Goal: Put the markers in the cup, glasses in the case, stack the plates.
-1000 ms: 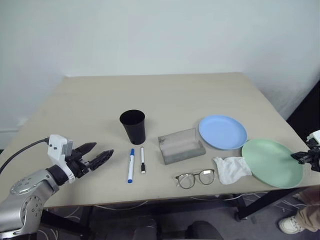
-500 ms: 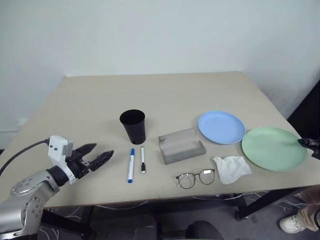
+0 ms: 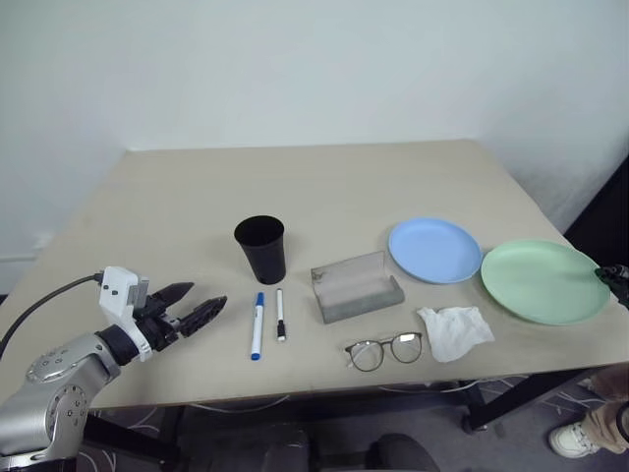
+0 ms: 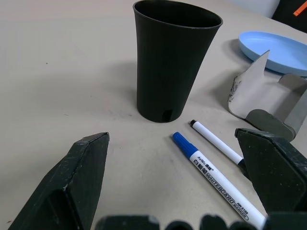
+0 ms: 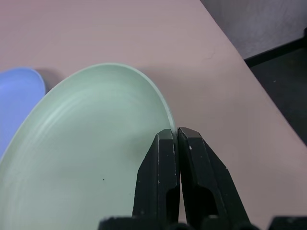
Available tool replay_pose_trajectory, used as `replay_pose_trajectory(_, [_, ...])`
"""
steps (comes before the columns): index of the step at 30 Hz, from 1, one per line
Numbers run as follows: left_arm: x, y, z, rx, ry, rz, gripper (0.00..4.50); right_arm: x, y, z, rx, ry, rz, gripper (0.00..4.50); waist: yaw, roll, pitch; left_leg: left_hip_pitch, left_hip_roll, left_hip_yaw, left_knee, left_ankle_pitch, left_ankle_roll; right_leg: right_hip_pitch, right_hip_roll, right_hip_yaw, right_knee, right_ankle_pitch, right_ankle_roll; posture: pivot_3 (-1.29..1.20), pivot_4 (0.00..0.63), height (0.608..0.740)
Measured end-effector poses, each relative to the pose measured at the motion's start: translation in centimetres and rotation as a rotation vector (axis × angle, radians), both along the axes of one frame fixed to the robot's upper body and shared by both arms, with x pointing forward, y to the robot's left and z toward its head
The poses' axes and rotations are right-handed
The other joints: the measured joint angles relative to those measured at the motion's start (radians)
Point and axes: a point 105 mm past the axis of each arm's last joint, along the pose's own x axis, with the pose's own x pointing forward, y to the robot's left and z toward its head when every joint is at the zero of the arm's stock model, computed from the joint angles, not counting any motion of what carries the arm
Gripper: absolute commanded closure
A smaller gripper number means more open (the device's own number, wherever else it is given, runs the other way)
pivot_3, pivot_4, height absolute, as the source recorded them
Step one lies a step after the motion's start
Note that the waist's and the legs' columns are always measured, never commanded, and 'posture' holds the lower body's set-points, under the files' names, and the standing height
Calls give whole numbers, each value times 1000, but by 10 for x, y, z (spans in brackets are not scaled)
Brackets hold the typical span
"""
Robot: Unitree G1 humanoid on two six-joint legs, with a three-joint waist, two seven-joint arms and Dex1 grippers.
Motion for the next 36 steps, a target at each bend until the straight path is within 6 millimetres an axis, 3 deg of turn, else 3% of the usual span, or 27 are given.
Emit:
replay_pose_trajectory(5, [1, -1, 0, 2, -5, -4, 0, 10, 10, 12, 93, -51, 0, 4451, 1, 0, 0, 0, 0, 0, 0, 0, 0, 0, 1, 0, 0, 0, 0, 0, 0, 740])
replay_pose_trajectory(9, [1, 0, 0, 3, -3, -2, 0, 20, 30, 12, 166, -58, 52, 4451, 0, 0, 0, 0, 0, 0, 0, 0, 0, 2, 1, 1, 0, 1, 1, 0, 0, 740])
replay_pose_trajectory(21, [0, 0, -2, 4, 2, 4, 0, 68, 141, 30, 217, -132, 289, 4451, 4, 0, 0, -2, 1, 0, -1, 0, 1, -1, 1, -1, 0, 2, 3, 0, 0, 740])
replay_pose_trajectory(25, [0, 1, -2, 4, 4, 9, 0, 78, 154, 30, 184, -132, 268, 4451, 2, 0, 0, -4, 1, 1, -1, 1, 1, -2, 1, 0, 0, 2, 3, 0, 0, 740])
replay_pose_trajectory(36, [-3, -1, -4, -1, 7, 13, 0, 94, 166, 20, 54, -136, 211, 4451, 2, 0, 0, -5, 1, 2, -1, 1, 2, -3, 1, 0, 0, 2, 4, 0, 0, 740])
